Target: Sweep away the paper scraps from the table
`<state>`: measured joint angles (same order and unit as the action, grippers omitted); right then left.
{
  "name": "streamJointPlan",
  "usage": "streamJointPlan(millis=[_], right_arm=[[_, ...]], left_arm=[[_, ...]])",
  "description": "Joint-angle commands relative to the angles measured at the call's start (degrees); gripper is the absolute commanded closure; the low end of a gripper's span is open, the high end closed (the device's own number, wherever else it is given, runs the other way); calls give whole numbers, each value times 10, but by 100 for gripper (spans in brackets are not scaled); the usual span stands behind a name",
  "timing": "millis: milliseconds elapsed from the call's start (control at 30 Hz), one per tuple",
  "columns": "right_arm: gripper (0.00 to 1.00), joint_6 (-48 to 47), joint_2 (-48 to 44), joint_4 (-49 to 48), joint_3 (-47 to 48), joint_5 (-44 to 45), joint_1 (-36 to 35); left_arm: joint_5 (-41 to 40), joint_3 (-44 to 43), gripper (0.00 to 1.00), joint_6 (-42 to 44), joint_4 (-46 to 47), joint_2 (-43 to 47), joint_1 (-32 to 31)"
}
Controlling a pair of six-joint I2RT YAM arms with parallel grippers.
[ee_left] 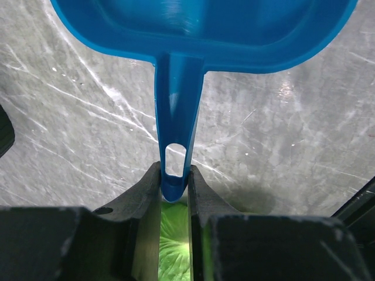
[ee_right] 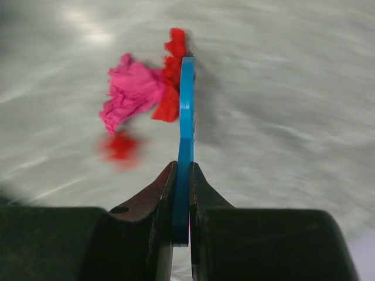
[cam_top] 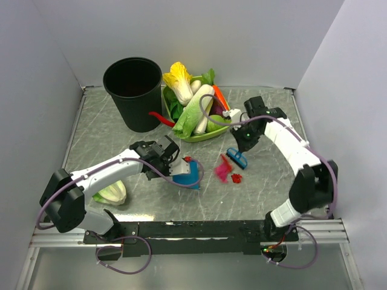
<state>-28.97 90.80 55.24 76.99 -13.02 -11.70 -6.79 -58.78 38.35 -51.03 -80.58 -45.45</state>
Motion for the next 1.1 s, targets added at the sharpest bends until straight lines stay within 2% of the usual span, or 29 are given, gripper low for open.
streamJointPlan(millis=[0, 133, 333, 500, 667, 833, 1067], right_arm=[[100, 55, -81, 79, -7, -62, -17], [100, 2, -97, 68, -7, -29, -10], [100, -52, -97, -16, -19, -5, -10], [100, 65, -80, -29, -12, 103, -10], [100, 209, -118, -11, -61, 180, -6], [100, 285, -133, 38, -98, 168, -6], [100, 320, -103, 25, -113, 56, -24]], left_arm=[[-9, -24, 99, 1, 1, -4, 3], [-16, -10, 99, 3, 9, -8, 6], [-48, 2, 99, 30, -6, 0, 14], [-64, 9, 99, 78, -36, 31, 37], [-94, 51, 99, 131, -40, 57, 38], [-103, 43, 99, 118, -44, 24, 38], [-72, 14, 99, 83, -34, -46, 32]])
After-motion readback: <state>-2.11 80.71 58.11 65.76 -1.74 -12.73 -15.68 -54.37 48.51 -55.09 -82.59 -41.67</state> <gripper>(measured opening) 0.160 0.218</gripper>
